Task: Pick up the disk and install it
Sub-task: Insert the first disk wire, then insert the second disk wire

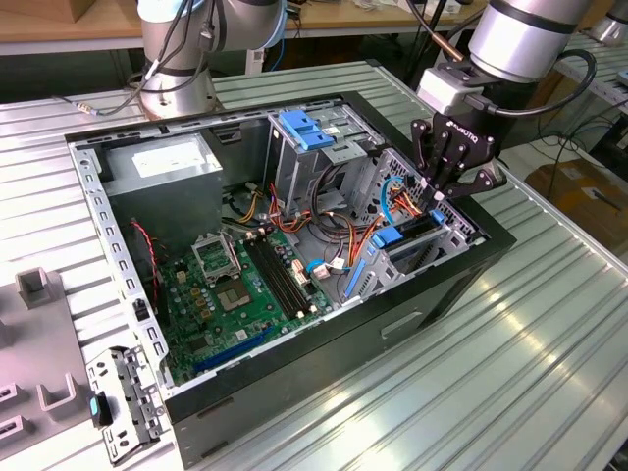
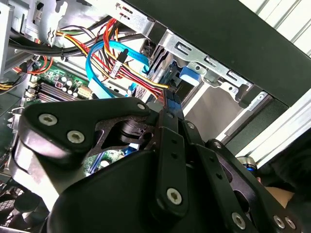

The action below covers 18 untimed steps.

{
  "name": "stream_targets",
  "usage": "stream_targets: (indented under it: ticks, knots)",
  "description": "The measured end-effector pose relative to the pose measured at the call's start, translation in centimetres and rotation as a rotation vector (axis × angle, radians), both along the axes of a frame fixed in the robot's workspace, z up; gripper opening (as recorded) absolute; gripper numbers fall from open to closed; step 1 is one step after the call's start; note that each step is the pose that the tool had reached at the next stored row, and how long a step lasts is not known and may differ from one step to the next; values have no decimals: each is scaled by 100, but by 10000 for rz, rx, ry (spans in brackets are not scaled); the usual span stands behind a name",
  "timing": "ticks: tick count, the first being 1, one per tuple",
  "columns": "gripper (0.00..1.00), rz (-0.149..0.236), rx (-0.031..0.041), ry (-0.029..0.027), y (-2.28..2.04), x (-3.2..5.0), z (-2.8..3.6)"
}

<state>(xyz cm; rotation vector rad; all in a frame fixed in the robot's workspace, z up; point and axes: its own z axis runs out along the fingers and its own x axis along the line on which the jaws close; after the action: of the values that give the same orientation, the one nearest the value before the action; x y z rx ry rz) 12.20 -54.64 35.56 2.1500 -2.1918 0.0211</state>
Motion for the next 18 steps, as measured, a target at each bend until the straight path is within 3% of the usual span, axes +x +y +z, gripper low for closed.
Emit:
stream_targets:
  ticks: [6, 9, 13, 15, 18]
  knots:
    - [11, 0, -1, 0, 0, -3, 2]
    - [11, 1, 0, 0, 0, -92, 1]
    - [11, 1, -4, 0, 4, -114, 9]
    - [11, 0, 1, 1, 4, -114, 71]
    - [11, 1, 0, 1, 16, -114, 235]
